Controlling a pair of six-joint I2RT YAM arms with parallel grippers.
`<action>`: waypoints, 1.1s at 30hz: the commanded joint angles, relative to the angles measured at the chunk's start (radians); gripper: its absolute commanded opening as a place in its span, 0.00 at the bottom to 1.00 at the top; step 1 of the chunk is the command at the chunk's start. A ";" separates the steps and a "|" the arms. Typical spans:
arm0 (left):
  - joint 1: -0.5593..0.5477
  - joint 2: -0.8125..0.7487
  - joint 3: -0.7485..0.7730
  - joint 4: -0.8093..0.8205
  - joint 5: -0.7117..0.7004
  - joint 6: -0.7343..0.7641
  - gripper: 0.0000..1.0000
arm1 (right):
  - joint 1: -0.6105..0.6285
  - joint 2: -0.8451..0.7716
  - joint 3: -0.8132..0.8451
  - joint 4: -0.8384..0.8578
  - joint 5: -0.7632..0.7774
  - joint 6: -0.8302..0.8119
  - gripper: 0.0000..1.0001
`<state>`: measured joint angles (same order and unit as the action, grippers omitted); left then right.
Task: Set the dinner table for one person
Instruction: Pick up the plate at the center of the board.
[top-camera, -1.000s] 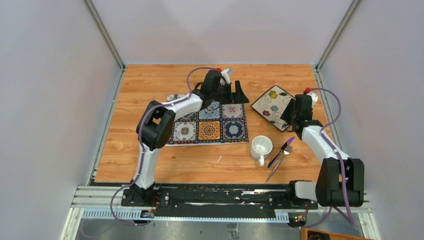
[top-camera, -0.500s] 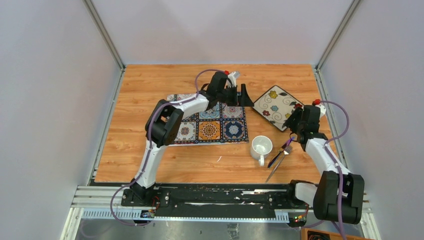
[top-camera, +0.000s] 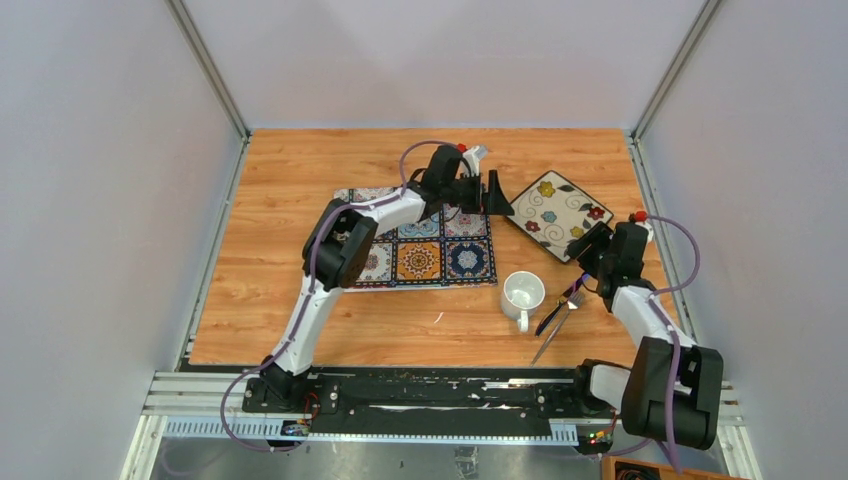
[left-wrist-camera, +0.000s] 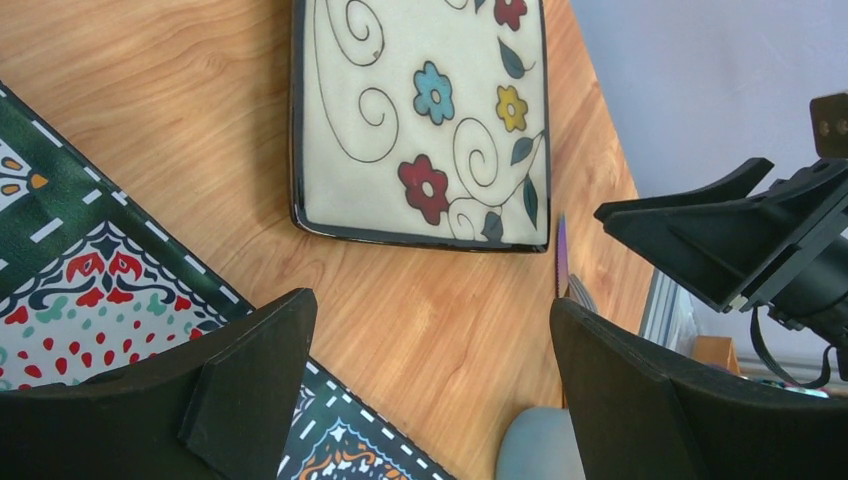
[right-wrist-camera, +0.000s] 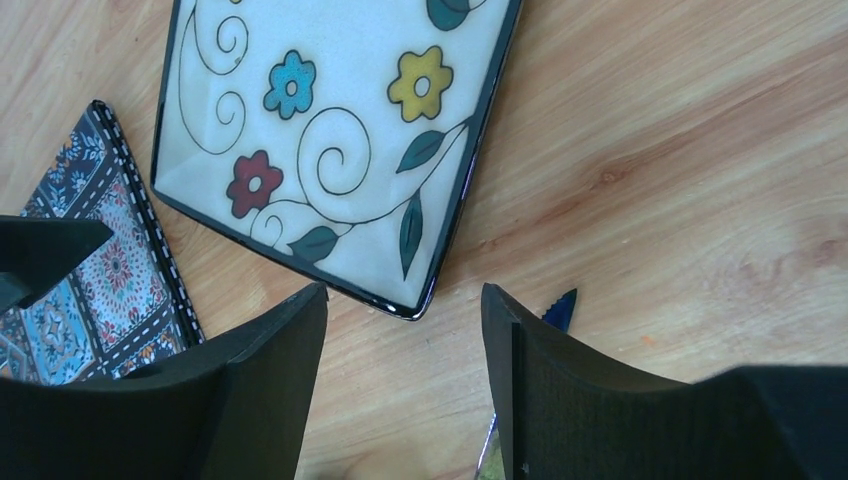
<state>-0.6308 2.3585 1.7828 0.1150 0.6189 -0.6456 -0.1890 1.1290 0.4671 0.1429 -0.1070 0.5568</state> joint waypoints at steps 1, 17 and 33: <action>-0.008 0.042 0.037 0.035 0.033 -0.025 0.93 | -0.031 0.023 -0.036 0.081 -0.082 0.038 0.62; -0.009 0.133 0.139 0.043 0.049 -0.064 0.92 | -0.051 0.065 -0.064 0.146 -0.133 0.064 0.59; -0.010 0.228 0.225 0.049 0.073 -0.113 0.91 | -0.059 0.112 -0.070 0.173 -0.159 0.073 0.56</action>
<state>-0.6308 2.5523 1.9640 0.1558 0.6640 -0.7391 -0.2298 1.2362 0.4141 0.3050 -0.2543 0.6289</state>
